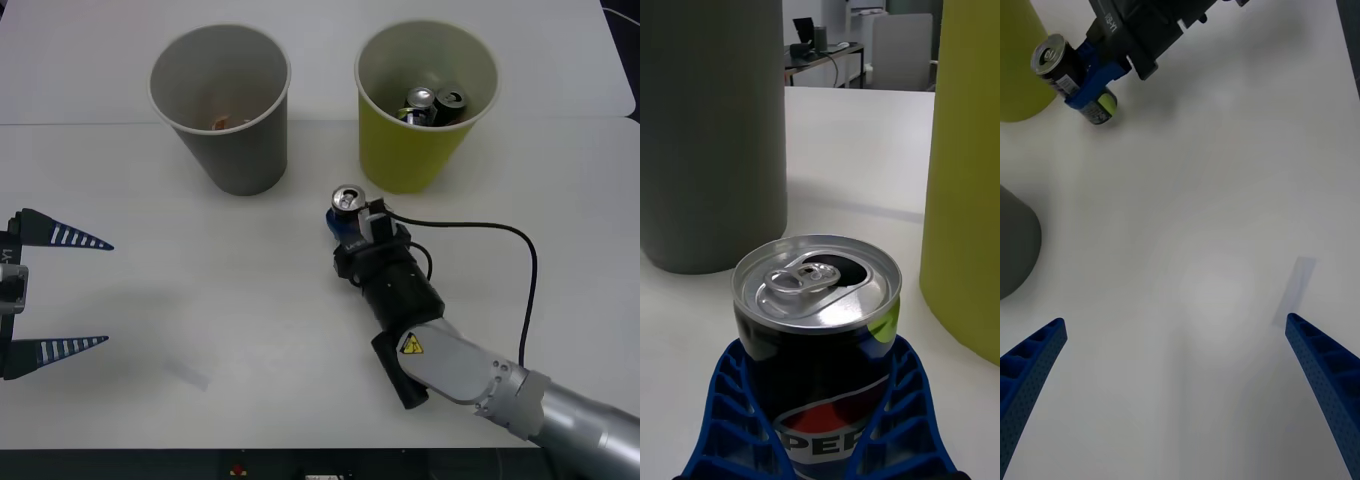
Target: Put the can into the green bin and the plastic bottle into the gray bin
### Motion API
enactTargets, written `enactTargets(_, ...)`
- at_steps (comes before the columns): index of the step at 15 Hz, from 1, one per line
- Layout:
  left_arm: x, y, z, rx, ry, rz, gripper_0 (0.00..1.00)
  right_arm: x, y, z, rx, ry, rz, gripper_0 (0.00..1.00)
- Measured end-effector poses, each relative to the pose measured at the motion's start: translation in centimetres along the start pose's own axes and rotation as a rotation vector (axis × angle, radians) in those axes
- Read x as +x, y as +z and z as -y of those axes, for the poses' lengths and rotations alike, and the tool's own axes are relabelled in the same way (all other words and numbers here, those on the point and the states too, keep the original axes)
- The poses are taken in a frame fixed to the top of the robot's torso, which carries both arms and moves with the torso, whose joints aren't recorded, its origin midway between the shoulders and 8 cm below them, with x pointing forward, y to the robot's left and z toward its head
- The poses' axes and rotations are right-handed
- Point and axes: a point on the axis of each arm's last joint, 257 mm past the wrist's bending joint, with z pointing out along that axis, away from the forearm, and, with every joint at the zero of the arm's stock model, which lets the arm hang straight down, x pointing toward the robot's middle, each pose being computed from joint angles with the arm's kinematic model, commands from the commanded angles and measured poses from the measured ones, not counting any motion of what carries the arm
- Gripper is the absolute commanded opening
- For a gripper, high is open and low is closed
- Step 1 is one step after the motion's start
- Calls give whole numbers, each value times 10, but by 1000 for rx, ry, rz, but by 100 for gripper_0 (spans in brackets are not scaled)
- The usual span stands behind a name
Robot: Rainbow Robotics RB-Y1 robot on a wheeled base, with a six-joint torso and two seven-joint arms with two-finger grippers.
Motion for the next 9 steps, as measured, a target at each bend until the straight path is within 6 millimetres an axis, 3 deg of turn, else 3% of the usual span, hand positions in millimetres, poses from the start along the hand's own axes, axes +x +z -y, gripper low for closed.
enactTargets(4,0,0,0,0,0,0,100,-11,-33,6,-147,-47,-35,0)
enactTargets(9,0,0,0,0,0,0,100,-39,-72,18,-324,-135,-83,0)
